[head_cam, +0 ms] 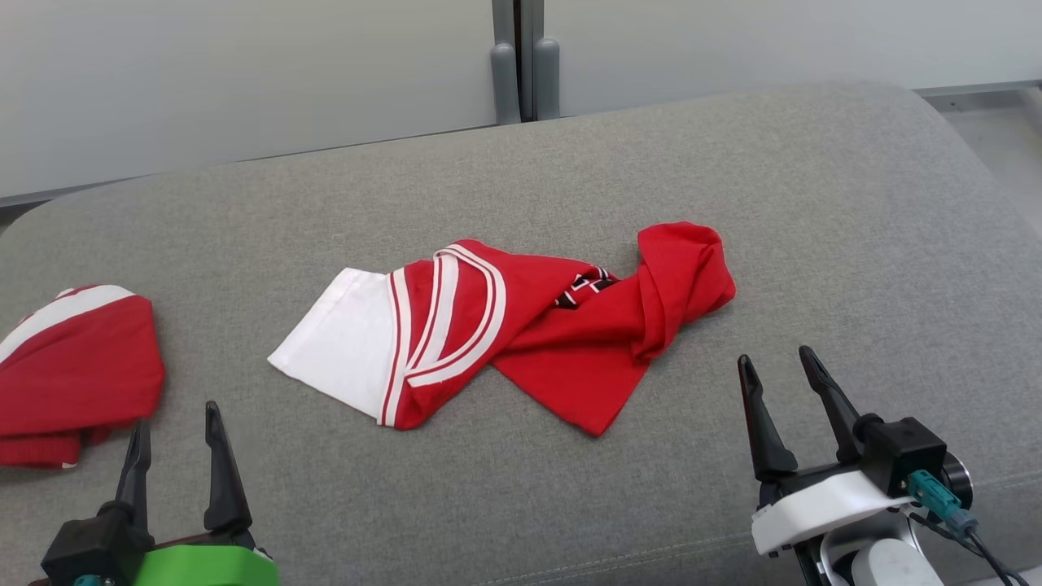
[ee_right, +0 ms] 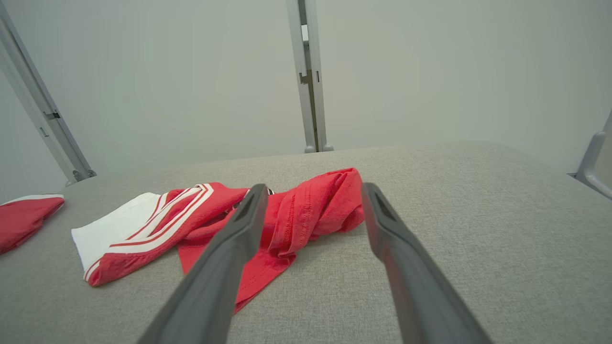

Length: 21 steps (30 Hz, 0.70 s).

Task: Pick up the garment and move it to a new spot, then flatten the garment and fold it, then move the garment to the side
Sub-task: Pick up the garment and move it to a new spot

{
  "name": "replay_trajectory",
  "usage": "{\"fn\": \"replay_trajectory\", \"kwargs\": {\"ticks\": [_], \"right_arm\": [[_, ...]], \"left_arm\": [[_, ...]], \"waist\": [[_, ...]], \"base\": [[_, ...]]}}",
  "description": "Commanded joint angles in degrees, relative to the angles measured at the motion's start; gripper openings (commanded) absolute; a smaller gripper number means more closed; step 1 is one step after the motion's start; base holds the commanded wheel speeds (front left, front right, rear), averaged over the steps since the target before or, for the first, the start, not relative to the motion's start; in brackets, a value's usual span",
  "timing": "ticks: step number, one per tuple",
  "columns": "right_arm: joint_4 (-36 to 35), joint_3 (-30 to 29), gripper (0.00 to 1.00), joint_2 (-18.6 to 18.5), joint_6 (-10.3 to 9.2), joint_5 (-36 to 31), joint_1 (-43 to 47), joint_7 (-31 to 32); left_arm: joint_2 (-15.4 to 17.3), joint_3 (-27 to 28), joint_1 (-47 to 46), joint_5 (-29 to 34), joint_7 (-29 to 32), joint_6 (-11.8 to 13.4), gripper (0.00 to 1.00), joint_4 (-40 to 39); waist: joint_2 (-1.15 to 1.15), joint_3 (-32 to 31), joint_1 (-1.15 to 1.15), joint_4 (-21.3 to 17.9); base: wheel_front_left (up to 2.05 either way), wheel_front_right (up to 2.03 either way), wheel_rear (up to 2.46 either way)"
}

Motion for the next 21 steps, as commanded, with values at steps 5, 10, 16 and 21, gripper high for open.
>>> {"fn": "replay_trajectory", "kwargs": {"ticks": [5,10,16,21], "right_arm": [[-0.8,-0.86,1.0,-0.18,-0.01,-0.51,2.15,-0.13],[-0.86,-0.65,1.0,-0.18,-0.01,-0.53,2.29,-0.13],[-1.0,-0.53,1.0,-0.18,-0.01,-0.6,1.8,-0.13],[-0.91,-0.75,1.0,-0.18,-0.02,-0.53,1.64,-0.13]], "left_arm": [[-0.11,-0.13,1.88,0.76,-0.45,0.32,1.0,-0.44],[-0.25,-0.59,1.52,0.81,-0.38,-0.08,1.0,-0.52],[-0.29,-0.83,0.99,0.75,-0.37,-0.19,1.0,-0.28],[-0.37,-0.97,0.63,0.87,-0.34,0.31,1.0,-0.02]], "waist": [[0.0,-1.19,0.0,0.72],[0.0,-1.15,0.0,0.6],[0.0,-0.72,0.0,0.38],[0.0,-0.45,0.0,0.56]], "base": [[0.0,0.0,0.0],[0.0,0.0,0.0],[0.0,0.0,0.0],[0.0,0.0,0.0]]}}
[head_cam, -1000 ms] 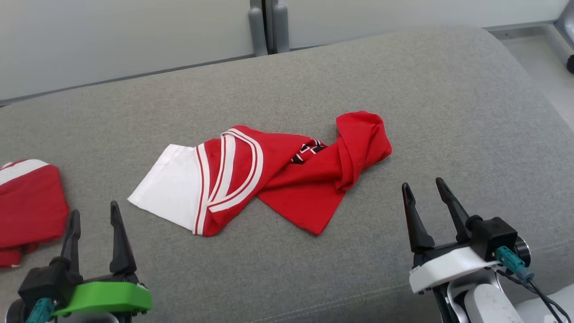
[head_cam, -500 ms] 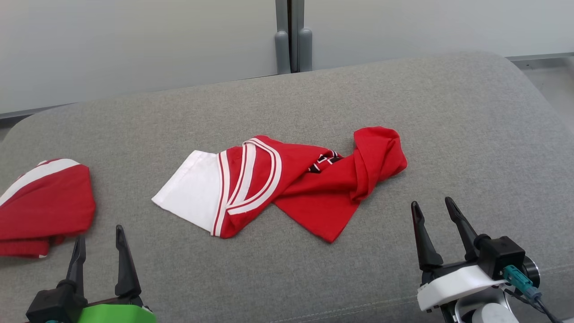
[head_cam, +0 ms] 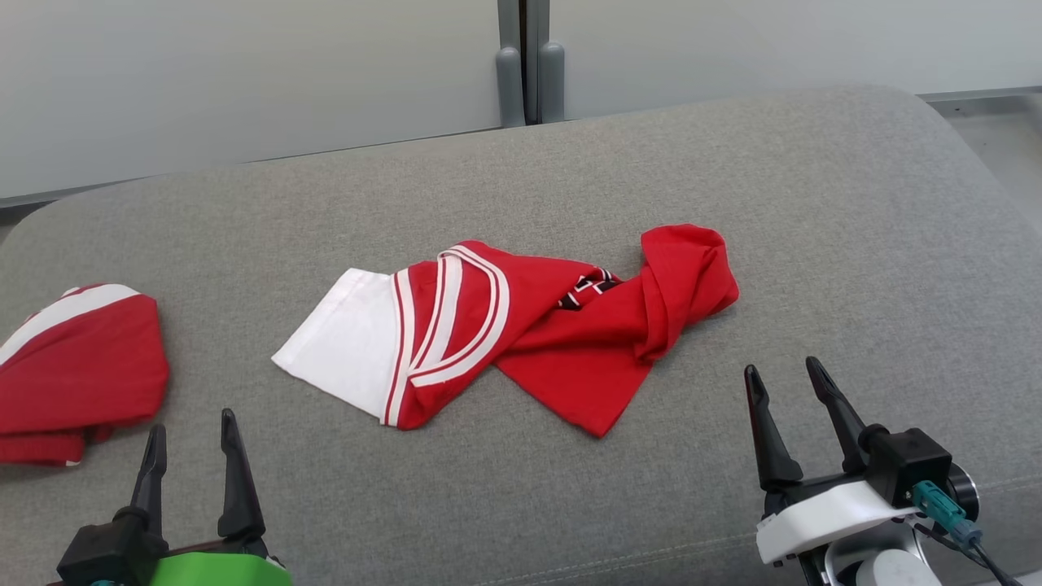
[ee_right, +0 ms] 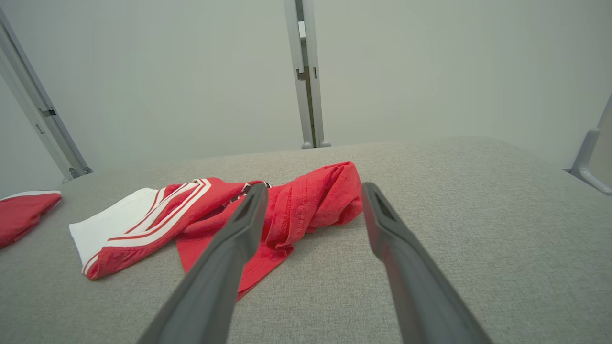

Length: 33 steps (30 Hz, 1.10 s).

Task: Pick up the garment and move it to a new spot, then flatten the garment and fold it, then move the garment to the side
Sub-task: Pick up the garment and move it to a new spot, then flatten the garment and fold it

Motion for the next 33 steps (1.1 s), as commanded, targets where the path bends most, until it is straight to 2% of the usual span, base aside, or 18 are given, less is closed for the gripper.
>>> {"fn": "replay_trajectory", "kwargs": {"ticks": [1,10,14,23,33], "right_arm": [[0.14,-0.19,1.0,-0.16,-0.02,-0.27,-0.39,-0.13],[2.85,-0.74,1.0,-0.17,-0.02,-0.93,-2.98,0.58],[5.96,-1.73,1.0,-1.57,-0.01,-0.81,-6.95,2.22],[17.44,0.89,1.0,-8.55,-0.02,4.87,-21.83,7.31],[31.87,11.25,1.0,-15.69,-0.03,15.39,-39.88,15.62]], "left_arm": [[-0.13,-0.03,-0.68,0.38,-0.15,0.32,1.0,0.37],[-0.32,-0.86,-1.53,0.28,0.01,0.17,1.0,0.62],[-0.51,-1.19,-1.94,-0.11,0.03,-0.09,1.0,0.76],[-0.87,-2.73,-5.17,0.39,0.39,-1.13,1.0,1.73],[-1.93,-4.78,-11.32,1.2,0.19,-3.56,1.0,4.18]], "waist": [[0.0,0.1,0.0,0.27],[0.0,0.43,0.0,1.32],[0.0,1.11,0.0,1.7],[0.0,3.99,0.0,3.44],[0.0,9.85,0.0,6.92]], "base": [[0.0,0.0,0.0],[0.0,0.0,0.0],[0.0,0.0,0.0],[0.0,0.0,0.0],[0.0,0.0,0.0]]}}
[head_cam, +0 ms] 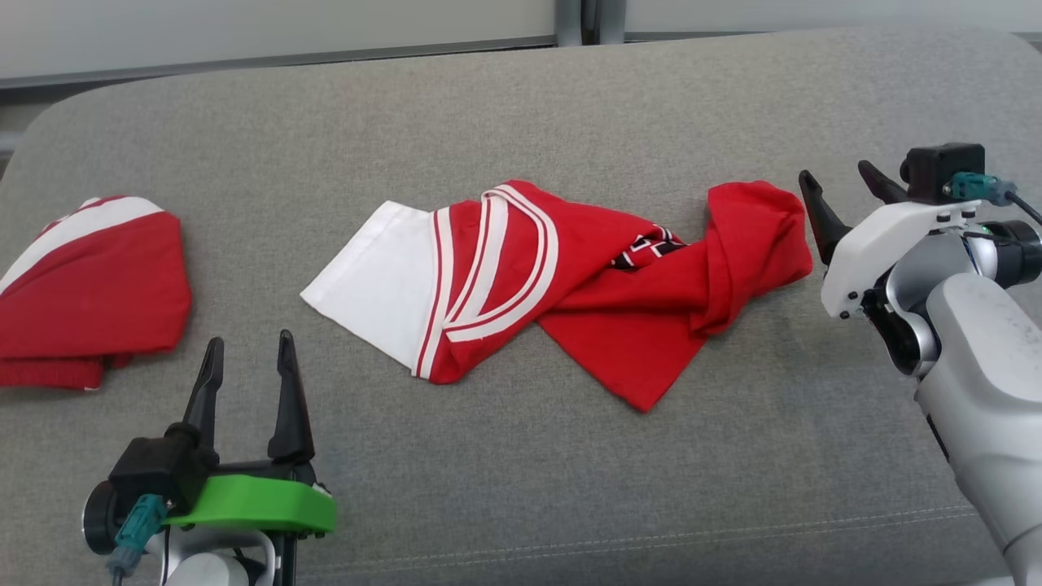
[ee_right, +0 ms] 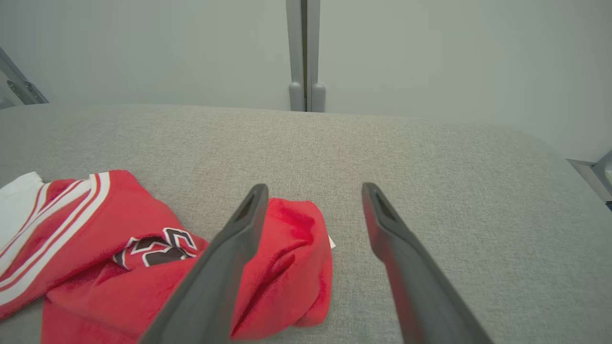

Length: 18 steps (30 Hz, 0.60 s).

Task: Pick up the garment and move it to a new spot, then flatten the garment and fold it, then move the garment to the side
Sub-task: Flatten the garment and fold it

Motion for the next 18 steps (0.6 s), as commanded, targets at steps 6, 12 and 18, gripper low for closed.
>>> {"fn": "replay_trajectory", "kwargs": {"ticks": [6,12,18], "right_arm": [[7.57,8.08,1.0,-3.34,-0.05,6.77,-6.9,5.17],[12.29,12.34,1.0,-5.2,-0.05,12.81,-10.79,7.96],[14.72,15.33,1.0,-6.16,-0.05,16.49,-12.84,8.76]], "left_arm": [[-1.42,-1.0,-4.42,1.07,-0.41,-1.99,1.0,2.34],[-2.68,-1.19,-6.7,1.56,-0.52,-3.19,1.0,3.87],[-3.95,-0.9,-8.05,2.14,-0.56,-4.27,1.0,4.76]], "waist": [[0.0,4.81,0.0,4.18],[0.0,7.21,0.0,5.95],[0.0,8.73,0.0,7.0]], "base": [[0.0,0.0,0.0],[0.0,0.0,0.0],[0.0,0.0,0.0]]}}
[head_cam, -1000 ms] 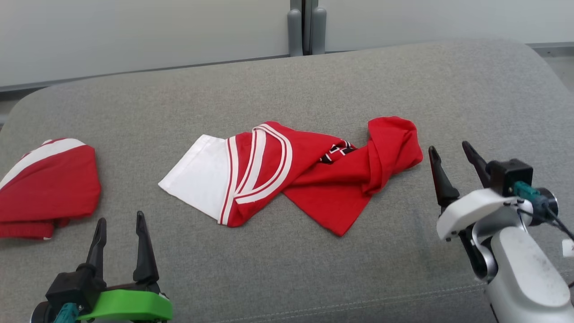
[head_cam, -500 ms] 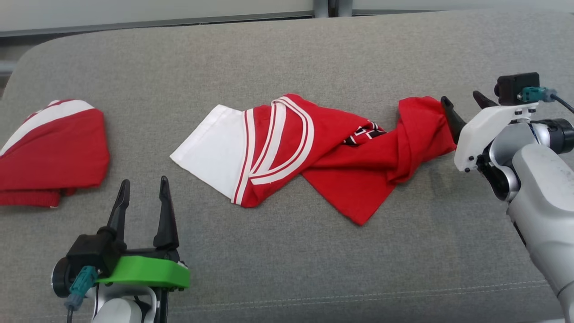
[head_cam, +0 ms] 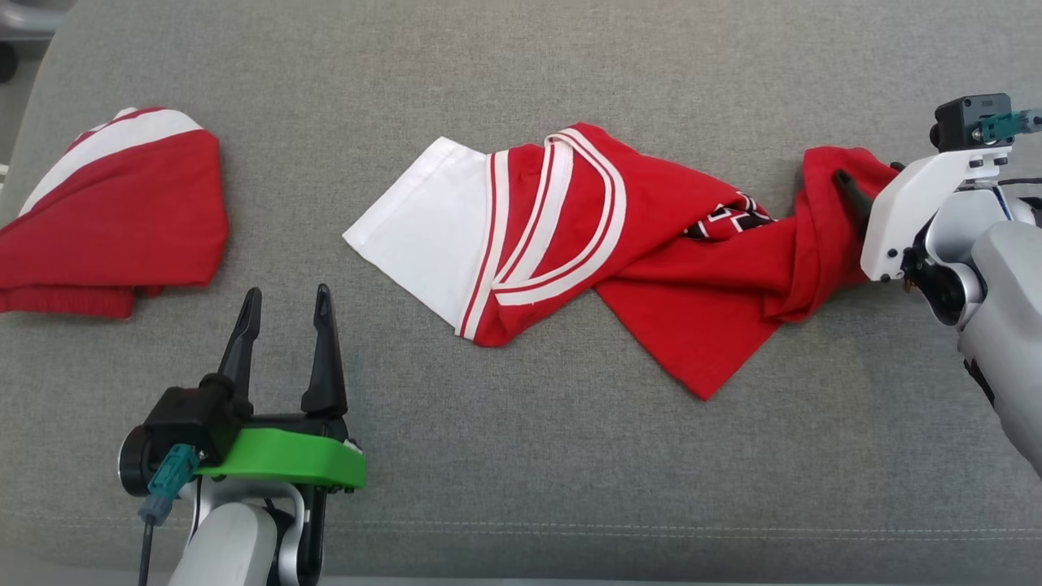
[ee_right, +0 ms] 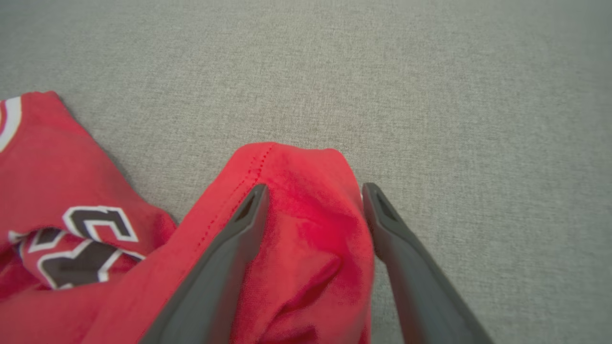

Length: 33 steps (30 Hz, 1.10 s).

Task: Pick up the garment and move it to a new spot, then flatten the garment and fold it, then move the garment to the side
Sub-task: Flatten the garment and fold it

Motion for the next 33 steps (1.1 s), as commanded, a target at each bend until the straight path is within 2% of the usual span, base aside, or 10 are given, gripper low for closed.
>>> {"fn": "replay_trajectory", "kwargs": {"ticks": [1,3,4,5,6,13,20,23,26,33], "right_arm": [[0.37,0.46,1.0,-0.25,-0.08,0.75,-0.64,-0.12],[0.94,1.31,1.0,-0.51,-0.08,2.06,-1.36,-0.27],[1.12,1.84,0.49,-0.6,-0.08,2.61,-1.6,-0.46],[1.31,2.29,0.27,-0.72,-0.08,3.21,-1.82,-0.67],[1.54,2.64,0.0,-0.73,-0.08,3.84,-2.02,-0.81],[1.5,5.13,0.0,-1.17,-0.08,7.35,-3.14,-4.1],[-0.33,7.48,0.0,-1.33,-0.08,7.08,-6.09,-17.01],[-0.88,9.64,0.0,-1.32,-0.08,5.3,-7.1,-22.24],[-2.66,12.09,0.0,-2.31,-0.09,1.9,-7.19,-24.04],[-20.15,6.38,0.0,-5.71,-0.09,-11.47,2.95,-24.2]], "left_arm": [[-0.33,0.32,-1.14,0.44,-0.22,-0.33,1.0,-0.01],[-0.63,0.7,-1.29,0.79,-0.22,-0.86,1.0,0.31],[-0.84,0.92,-1.38,0.94,-0.22,-0.95,1.0,0.43],[-1.1,1.11,-1.48,1.12,-0.22,-1.21,1.0,0.56],[-1.32,1.27,-1.56,1.32,-0.23,-1.36,1.0,0.72],[-2.24,3.01,-1.43,2.6,-0.24,-2.38,1.0,1.3],[-2.81,4.62,-1.02,3.87,-0.23,-3.3,1.0,1.39],[-2.85,5.05,-0.48,4.4,-0.23,-3.51,1.0,1.49],[-2.91,5.48,-0.03,4.82,-0.23,-3.66,1.0,1.25],[-3.11,6.41,1.21,5.14,-0.17,-3.44,1.0,0.69]], "waist": [[0.0,1.09,-0.01,0.97],[0.0,1.45,-0.01,1.16],[0.0,1.58,-0.01,1.21],[0.0,1.67,-0.01,1.23],[0.0,1.76,-0.01,1.21],[0.0,1.36,-0.01,0.37],[0.0,0.26,-0.01,-1.2],[0.0,-0.4,-0.01,-1.92],[0.0,-0.98,-0.01,-2.71],[0.0,-2.11,-0.01,-5.18]], "base": [[0.0,0.0,0.0],[0.0,0.0,0.0],[0.0,0.0,0.0],[0.0,0.0,0.0],[0.0,0.0,0.0],[0.0,0.0,0.0],[0.0,0.0,0.0],[0.0,0.0,0.0],[0.0,0.0,0.0],[0.0,0.0,0.0]]}}
